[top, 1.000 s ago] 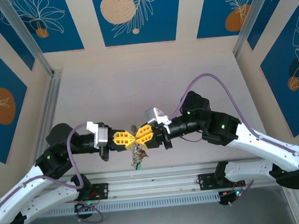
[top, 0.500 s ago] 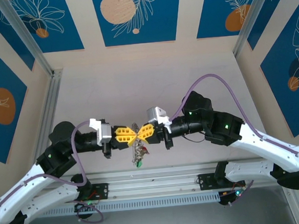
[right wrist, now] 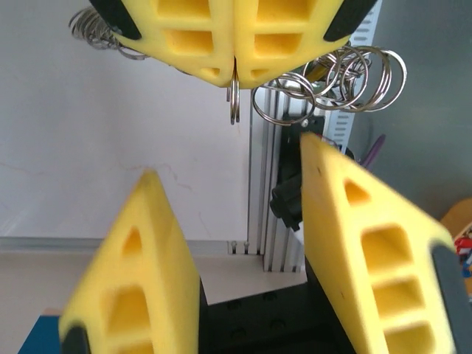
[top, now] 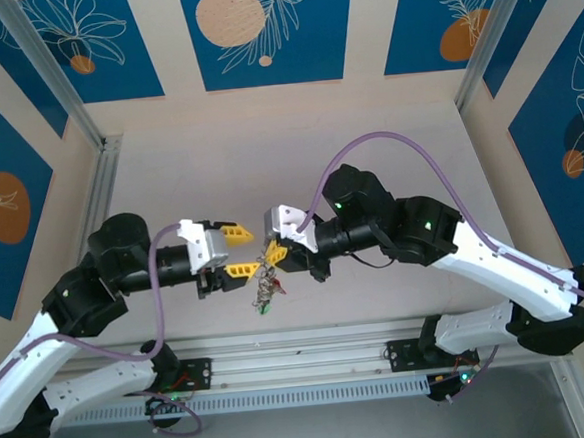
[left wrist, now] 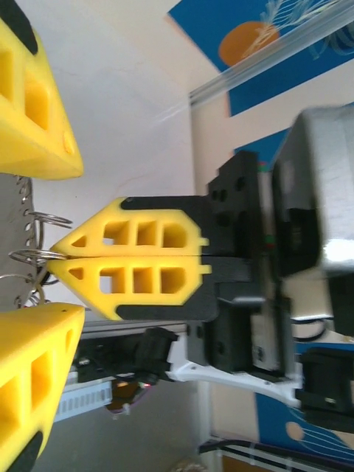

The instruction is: Put the keys on the keyring

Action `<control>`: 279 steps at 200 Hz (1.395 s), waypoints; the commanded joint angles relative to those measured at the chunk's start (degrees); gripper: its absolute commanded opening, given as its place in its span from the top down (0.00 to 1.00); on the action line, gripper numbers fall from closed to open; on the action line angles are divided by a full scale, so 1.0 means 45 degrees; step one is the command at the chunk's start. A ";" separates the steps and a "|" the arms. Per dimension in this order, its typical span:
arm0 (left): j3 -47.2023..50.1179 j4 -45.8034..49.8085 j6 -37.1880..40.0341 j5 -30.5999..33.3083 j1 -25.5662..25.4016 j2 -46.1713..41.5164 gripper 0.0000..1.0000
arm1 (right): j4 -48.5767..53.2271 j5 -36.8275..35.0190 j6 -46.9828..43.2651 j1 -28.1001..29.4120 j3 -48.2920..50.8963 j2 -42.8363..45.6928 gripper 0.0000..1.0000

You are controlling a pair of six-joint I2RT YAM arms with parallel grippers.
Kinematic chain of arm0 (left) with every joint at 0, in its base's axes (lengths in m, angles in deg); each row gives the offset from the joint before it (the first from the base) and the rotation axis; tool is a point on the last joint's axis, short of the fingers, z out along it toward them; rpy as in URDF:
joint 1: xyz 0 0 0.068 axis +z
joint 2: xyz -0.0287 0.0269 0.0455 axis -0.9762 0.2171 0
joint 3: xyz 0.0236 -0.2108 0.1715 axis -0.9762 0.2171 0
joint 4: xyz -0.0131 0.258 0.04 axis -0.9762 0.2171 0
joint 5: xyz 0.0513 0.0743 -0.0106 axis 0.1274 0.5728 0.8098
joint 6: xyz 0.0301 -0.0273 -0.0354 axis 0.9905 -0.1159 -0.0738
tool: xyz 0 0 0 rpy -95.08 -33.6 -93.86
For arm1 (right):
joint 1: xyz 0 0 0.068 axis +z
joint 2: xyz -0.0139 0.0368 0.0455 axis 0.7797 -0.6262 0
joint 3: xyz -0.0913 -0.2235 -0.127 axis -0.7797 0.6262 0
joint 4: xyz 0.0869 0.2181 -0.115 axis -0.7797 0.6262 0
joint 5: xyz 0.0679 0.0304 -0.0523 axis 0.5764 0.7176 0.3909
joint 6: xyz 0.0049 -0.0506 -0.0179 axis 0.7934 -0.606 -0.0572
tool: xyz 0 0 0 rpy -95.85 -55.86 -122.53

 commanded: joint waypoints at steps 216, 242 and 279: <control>-0.0457 0.1623 0.0954 -0.0427 -0.0144 0.0515 1.00 | 0.1038 -0.1181 -0.1271 0.1070 -0.1688 -0.0642 1.00; 0.0326 0.0246 0.0243 -0.0359 -0.0128 0.0086 1.00 | 0.0499 -0.1143 -0.0778 0.0875 -0.1110 -0.0243 0.68; 0.1655 -0.1665 -0.0497 -0.0450 -0.0120 -0.1036 1.00 | -0.0810 0.0633 0.0891 -0.0255 0.0749 0.1060 0.53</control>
